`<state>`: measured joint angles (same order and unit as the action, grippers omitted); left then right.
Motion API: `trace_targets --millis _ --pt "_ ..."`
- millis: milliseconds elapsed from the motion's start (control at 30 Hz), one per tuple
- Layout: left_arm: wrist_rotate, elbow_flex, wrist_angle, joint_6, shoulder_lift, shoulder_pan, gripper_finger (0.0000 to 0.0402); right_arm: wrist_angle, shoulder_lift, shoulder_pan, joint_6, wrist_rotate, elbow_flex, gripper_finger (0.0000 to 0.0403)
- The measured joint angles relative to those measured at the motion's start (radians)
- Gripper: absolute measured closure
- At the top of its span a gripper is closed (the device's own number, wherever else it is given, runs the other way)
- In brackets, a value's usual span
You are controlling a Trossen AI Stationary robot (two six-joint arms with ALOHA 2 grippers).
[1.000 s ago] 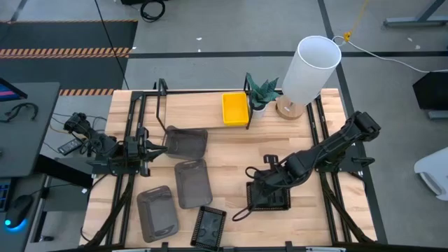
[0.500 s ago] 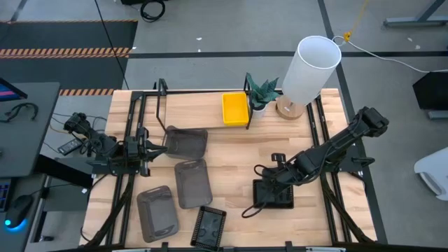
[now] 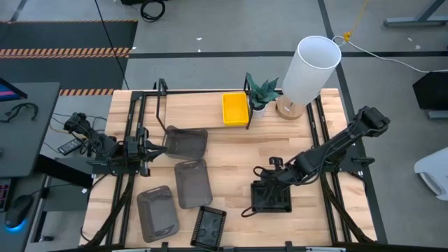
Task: Stack baskets on shelf by color
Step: Stack the top left black basket on top of the top right black basket, then stack the bottom black basket on top of the top black basket
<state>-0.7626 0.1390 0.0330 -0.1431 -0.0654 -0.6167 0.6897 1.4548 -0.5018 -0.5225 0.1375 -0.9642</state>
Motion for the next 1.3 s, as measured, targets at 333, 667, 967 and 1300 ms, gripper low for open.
trace_targets --millis 333,667,967,1300 --pt "0.000 0.000 0.003 0.000 0.000 0.000 0.0365 0.045 0.012 0.019 0.010 -0.002 0.000 0.0391" --pt "0.000 0.000 0.000 0.000 0.000 0.000 0.0370 0.069 0.012 0.027 -0.010 -0.002 0.000 0.0387" --pt "0.000 0.000 0.000 0.000 0.000 0.000 0.0364 0.068 0.012 0.027 -0.025 -0.002 0.000 0.0333" --pt "0.000 0.000 0.000 0.000 0.000 0.000 0.0371 0.125 0.008 0.093 -0.036 -0.075 -0.055 0.0262"
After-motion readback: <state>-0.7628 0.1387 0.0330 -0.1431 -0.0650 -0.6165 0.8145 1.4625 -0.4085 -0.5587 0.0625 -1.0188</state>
